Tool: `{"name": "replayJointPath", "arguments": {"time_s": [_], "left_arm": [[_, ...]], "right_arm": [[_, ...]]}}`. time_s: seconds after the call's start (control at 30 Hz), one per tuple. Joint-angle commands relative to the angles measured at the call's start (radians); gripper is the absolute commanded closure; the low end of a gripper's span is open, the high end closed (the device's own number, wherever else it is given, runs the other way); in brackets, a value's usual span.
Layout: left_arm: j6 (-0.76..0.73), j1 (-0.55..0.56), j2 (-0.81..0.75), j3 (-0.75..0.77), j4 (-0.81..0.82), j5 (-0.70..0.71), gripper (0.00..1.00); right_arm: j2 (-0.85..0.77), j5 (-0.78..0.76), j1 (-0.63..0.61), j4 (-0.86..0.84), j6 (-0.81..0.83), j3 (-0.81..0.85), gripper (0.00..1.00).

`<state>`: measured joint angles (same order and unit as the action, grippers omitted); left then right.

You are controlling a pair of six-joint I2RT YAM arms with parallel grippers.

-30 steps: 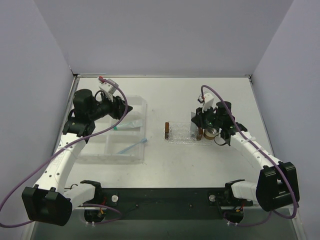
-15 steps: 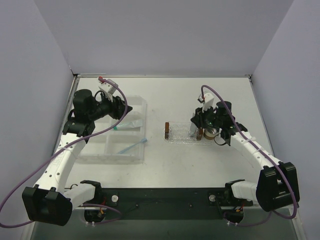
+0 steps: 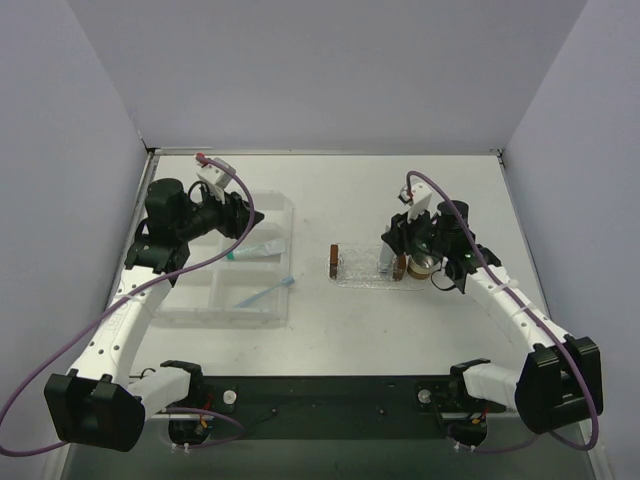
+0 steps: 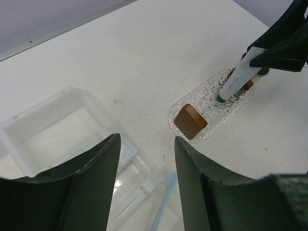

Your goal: Prepare toiletry sets of a toothbrush and toothpaste on the tray

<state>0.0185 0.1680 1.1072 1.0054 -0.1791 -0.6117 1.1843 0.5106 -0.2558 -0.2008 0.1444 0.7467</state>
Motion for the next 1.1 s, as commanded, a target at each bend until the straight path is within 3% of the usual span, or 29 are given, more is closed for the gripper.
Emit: {"name": "replayJointPath", "arguments": {"time_s": [0.0,0.3,0.4,0.47,0.63,1.07], "left_arm": [[-0.041,-0.007,0.003,0.004,0.018,-0.022,0.41],[-0.239,0.040,0.060,0.021,-0.151,-0.040,0.41],[-0.310,0.086,0.069,0.006,-0.197,0.026,0.41],[-0.348,0.136,0.072,-0.011,-0.215,0.084,0.36],[-0.377,0.195,0.068,-0.056,-0.197,0.161,0.35],[-0.384,0.217,0.063,-0.082,-0.181,0.167,0.35]], "right_arm": [[-0.040,-0.003,-0.005,0.001,0.026,0.054,0.64],[-0.106,-0.086,-0.036,0.096,0.073,0.184,0.56],[-0.114,-0.104,-0.046,0.145,0.089,0.229,0.54],[-0.112,-0.106,-0.046,0.187,0.092,0.272,0.53],[-0.106,-0.104,-0.065,0.248,0.103,0.295,0.51],[-0.003,-0.149,-0.073,0.274,0.155,0.221,0.48]]}}
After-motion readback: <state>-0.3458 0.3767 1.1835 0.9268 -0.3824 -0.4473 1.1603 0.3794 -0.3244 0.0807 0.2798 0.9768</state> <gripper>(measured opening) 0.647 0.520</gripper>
